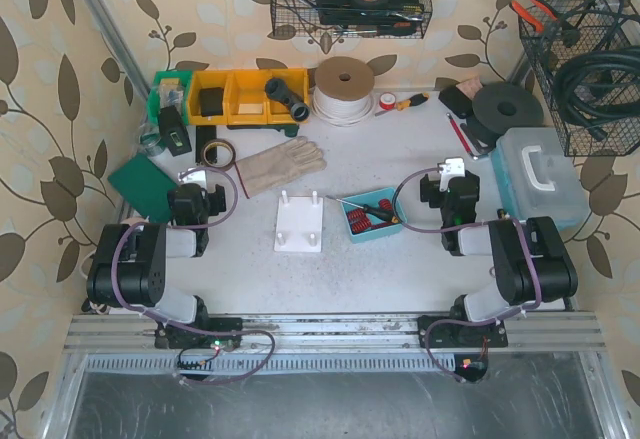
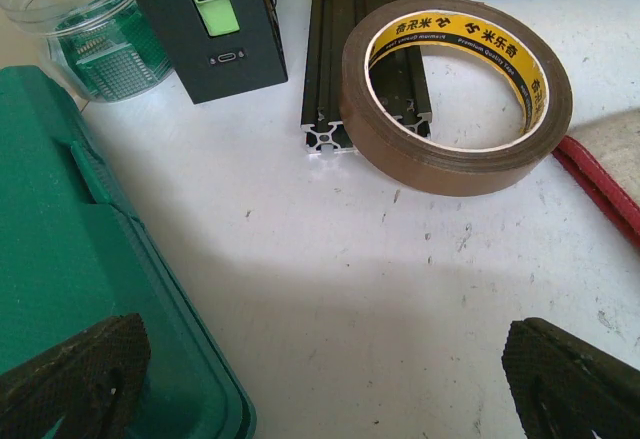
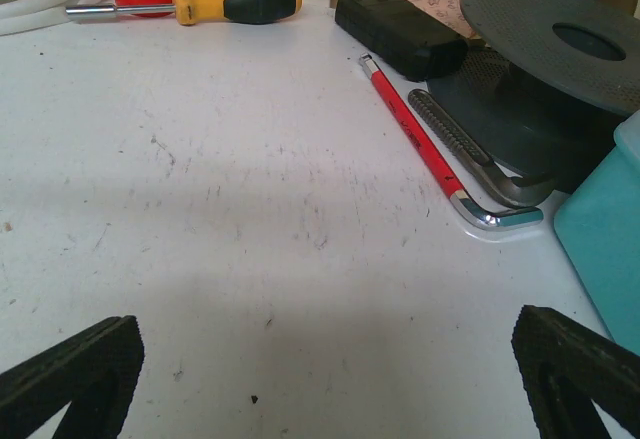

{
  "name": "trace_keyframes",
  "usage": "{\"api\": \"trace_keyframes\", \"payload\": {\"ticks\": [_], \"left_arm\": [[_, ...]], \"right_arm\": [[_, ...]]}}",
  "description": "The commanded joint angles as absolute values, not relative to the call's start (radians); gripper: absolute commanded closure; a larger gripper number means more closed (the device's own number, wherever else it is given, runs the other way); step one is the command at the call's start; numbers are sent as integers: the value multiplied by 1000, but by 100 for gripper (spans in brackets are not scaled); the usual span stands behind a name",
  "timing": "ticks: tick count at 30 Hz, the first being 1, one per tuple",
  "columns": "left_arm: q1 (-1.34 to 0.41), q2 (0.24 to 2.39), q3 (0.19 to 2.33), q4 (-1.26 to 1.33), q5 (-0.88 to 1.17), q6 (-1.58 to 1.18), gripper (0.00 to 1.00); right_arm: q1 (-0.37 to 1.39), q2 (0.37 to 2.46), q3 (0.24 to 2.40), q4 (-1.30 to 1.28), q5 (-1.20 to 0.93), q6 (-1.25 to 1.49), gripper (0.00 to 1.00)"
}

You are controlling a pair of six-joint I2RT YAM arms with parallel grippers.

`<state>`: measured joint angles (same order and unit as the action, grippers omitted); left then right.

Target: Install the large spring

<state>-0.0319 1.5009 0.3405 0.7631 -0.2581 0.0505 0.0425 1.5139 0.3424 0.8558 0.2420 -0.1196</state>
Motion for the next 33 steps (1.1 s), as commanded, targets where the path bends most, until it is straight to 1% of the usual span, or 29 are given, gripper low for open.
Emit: {"api": "trace_keyframes", "payload": {"ticks": [1, 28, 30, 32, 33], "left_arm": [[-26, 1493, 368, 775, -258, 40, 2], [-35, 1488, 363, 780, -269, 45, 2], [-54, 1472, 363, 773, -372, 28, 2], [-65, 1419, 382, 700, -405, 26, 2], [-74, 1386, 426, 617, -433, 23, 2]], "right_arm": [[36, 1503, 360, 852, 224, -106, 0], [37, 1499, 356, 858, 224, -107, 0], [43, 1492, 349, 869, 238, -113, 0], [66, 1434, 351, 831, 266, -129, 0], [77, 1375, 358, 769, 275, -137, 0]]}}
